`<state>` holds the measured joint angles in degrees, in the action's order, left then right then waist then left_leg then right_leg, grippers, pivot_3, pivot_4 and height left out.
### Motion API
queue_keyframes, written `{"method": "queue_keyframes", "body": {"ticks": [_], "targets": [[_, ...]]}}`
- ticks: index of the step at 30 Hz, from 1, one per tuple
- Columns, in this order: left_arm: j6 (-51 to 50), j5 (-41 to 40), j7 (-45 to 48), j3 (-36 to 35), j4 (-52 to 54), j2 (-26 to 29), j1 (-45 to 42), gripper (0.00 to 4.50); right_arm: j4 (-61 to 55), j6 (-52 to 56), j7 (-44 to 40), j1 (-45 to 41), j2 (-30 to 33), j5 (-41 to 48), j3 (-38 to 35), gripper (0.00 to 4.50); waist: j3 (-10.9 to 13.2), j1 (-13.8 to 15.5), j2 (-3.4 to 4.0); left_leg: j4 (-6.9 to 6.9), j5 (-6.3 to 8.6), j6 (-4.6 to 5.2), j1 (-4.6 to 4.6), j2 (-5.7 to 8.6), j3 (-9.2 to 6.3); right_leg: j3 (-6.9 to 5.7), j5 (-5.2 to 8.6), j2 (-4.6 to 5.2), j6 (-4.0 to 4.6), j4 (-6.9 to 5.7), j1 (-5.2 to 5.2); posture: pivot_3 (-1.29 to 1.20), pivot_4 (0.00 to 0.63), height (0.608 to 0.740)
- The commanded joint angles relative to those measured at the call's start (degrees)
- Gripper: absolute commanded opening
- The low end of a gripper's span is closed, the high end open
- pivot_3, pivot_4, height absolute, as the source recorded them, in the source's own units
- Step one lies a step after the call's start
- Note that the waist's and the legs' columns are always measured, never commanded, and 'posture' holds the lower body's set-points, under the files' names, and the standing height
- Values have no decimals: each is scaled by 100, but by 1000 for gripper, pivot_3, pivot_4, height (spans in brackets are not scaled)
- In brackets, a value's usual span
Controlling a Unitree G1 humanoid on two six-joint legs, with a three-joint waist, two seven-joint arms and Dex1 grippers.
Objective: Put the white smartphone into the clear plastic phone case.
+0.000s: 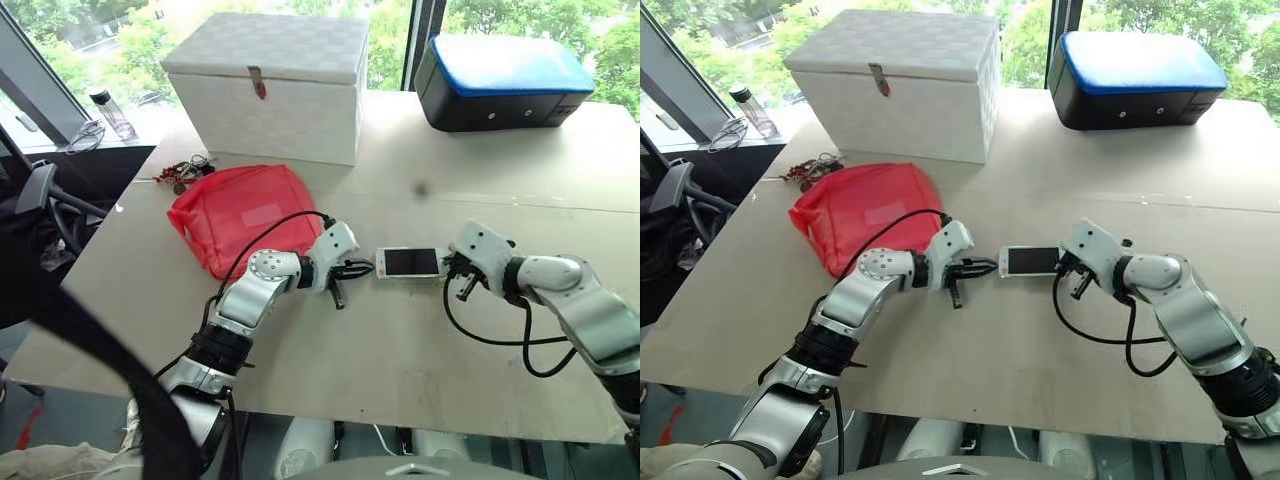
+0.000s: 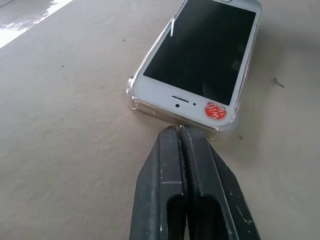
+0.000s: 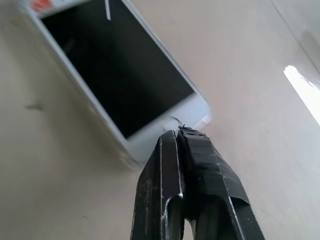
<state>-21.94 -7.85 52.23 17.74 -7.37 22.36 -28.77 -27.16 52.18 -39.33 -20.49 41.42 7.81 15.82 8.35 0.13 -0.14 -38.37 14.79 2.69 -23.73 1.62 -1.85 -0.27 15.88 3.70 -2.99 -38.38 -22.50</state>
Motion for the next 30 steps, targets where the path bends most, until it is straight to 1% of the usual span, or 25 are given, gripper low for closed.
{"method": "queue_keyframes", "body": {"ticks": [1, 15, 18, 22, 24, 27, 30], "targets": [[98, 39, 33, -8, 63, 1, -29, 75, -156, -157, -102, -42, -36, 74, 31, 0, 0, 24, 0, 0, 0, 0, -1, 0, 0, -1, 0, -1, 0, 0, 0, 0, 150, 740], [72, 36, 27, -61, 20, 50, -76, 75, -19, -227, -175, -232, -377, 247, 21, 0, 0, 47, 0, -4, -1, -1, -2, 3, 0, 0, 0, -1, 0, -2, -1, 0, 150, 740], [89, 37, 25, -102, -58, 74, -117, 75, 44, -191, -136, -299, -343, 283, -216, 0, 0, 47, 0, -4, -1, -1, -2, 3, 0, 0, 0, -1, 0, -3, -2, 0, 150, 740], [120, 34, 38, -123, -98, 121, -116, 75, 99, -96, -85, -359, -48, 329, -838, 0, 0, 50, 0, -4, -1, -1, -3, 3, 0, 0, 0, -2, 0, -3, -3, 0, 150, 740], [133, 34, 14, -128, -118, 110, -124, 75, 253, -114, -38, -342, 187, 204, -977, 0, 0, 58, 0, -4, -1, -1, -3, 3, 1, 0, 0, -1, 0, -3, -3, 0, 150, 740], [145, 38, -21, -121, -121, 76, -128, 75, 451, -223, -1, -281, 464, 17, -933, 0, 0, 56, 0, -4, 0, 0, -3, 4, 1, 0, 0, 0, 0, -3, -3, 0, 150, 740], [184, 43, -35, -107, -149, 38, -111, 75, 710, -326, -78, -285, 674, -227, -581, 0, 0, 48, 0, -3, 0, 0, -2, 2, 1, 2, 0, 2, 0, -4, -4, 0, 150, 740]]}}
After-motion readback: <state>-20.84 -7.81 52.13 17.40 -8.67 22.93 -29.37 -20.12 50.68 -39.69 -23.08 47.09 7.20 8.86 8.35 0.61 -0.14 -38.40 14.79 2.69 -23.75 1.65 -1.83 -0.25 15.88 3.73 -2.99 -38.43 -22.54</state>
